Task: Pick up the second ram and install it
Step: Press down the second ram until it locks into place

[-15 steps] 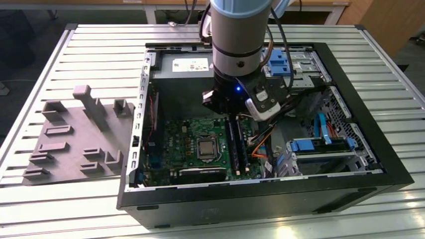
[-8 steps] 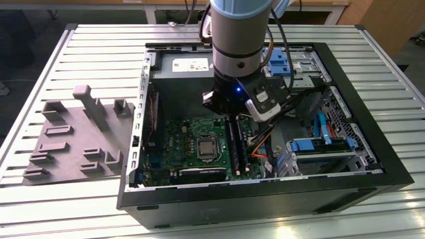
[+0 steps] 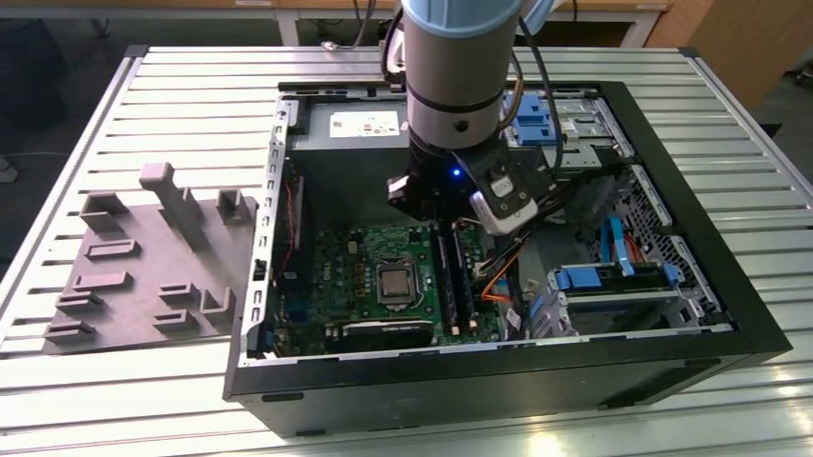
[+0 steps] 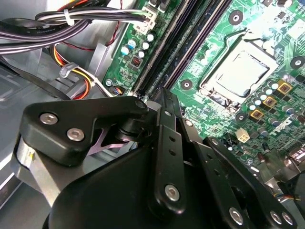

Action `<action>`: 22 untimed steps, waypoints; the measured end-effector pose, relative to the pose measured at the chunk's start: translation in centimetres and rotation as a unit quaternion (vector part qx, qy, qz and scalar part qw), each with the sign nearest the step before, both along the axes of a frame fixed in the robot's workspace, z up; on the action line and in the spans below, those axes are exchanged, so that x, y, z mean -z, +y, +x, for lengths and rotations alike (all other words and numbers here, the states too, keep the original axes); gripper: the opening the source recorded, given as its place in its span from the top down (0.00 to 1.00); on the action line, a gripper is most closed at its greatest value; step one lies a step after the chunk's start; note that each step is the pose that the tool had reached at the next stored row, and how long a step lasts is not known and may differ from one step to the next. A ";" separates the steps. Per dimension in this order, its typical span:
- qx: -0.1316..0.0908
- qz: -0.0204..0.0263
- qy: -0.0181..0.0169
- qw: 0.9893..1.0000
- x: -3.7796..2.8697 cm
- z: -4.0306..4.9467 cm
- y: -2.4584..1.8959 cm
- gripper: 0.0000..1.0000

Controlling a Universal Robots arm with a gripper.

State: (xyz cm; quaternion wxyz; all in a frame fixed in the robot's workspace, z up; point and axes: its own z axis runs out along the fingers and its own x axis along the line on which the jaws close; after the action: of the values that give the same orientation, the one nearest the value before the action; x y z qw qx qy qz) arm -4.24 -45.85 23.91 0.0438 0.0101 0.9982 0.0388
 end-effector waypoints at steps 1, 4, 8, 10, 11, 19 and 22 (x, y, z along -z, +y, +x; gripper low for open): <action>0.000 0.000 0.000 1.000 0.00 0.00 -0.02 0.89; 0.000 0.000 0.000 1.000 0.00 0.00 -0.09 0.89; 0.000 0.000 0.000 1.000 0.00 0.00 -0.18 0.89; 0.000 0.000 0.000 1.000 0.00 0.00 -0.22 0.89; 0.000 0.000 0.000 1.000 0.00 0.00 -0.24 0.89; 0.000 0.000 0.000 1.000 0.00 0.00 -0.39 0.89; 0.000 0.000 0.000 1.000 0.00 0.00 -0.44 0.89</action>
State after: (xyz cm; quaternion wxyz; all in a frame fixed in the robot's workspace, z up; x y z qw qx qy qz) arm -4.24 -46.29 23.91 0.0438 0.0101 0.9982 0.0388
